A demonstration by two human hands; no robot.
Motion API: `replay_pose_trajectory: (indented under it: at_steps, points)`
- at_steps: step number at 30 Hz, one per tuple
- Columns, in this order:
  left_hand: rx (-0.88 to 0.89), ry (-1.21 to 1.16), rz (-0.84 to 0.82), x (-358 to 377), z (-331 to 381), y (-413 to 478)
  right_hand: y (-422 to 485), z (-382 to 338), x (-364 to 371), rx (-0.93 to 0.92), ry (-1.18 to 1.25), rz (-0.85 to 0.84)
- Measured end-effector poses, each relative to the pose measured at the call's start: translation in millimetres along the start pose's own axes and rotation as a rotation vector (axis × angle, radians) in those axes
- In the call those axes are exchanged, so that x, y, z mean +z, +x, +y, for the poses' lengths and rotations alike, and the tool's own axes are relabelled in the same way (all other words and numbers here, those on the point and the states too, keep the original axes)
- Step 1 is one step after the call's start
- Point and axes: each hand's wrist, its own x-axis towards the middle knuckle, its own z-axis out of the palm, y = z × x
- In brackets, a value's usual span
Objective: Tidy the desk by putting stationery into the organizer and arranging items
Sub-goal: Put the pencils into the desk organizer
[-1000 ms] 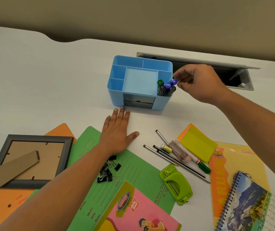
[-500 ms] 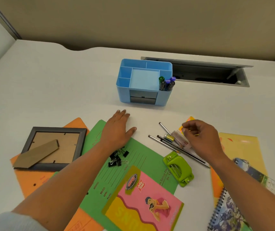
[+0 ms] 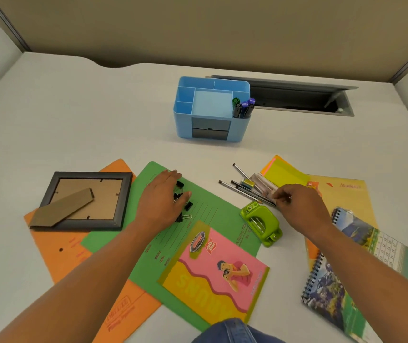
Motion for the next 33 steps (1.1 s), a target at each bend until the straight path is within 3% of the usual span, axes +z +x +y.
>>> replay_pose_trajectory:
  at_steps: [6,14,19,26,33]
  points:
    - [0.085,-0.061,0.057,-9.6,7.1,-8.2,-17.9,10.1,-4.9,0.084,-0.193,0.043]
    - [0.150,-0.121,0.092,-13.6,24.5,-11.4,-20.7,12.7,-5.2,0.091,-0.344,-0.030]
    - [0.105,-0.181,0.182,-9.1,52.9,-10.7,-17.6,15.5,-4.6,0.022,-0.385,-0.078]
    - [0.128,-0.195,0.181,-6.1,85.0,-9.8,-18.2,16.7,-4.0,-0.102,-0.562,-0.070]
    - [0.162,-0.239,0.155,-8.6,96.1,2.8,-24.7,10.6,-18.9,-0.134,-0.455,-0.040]
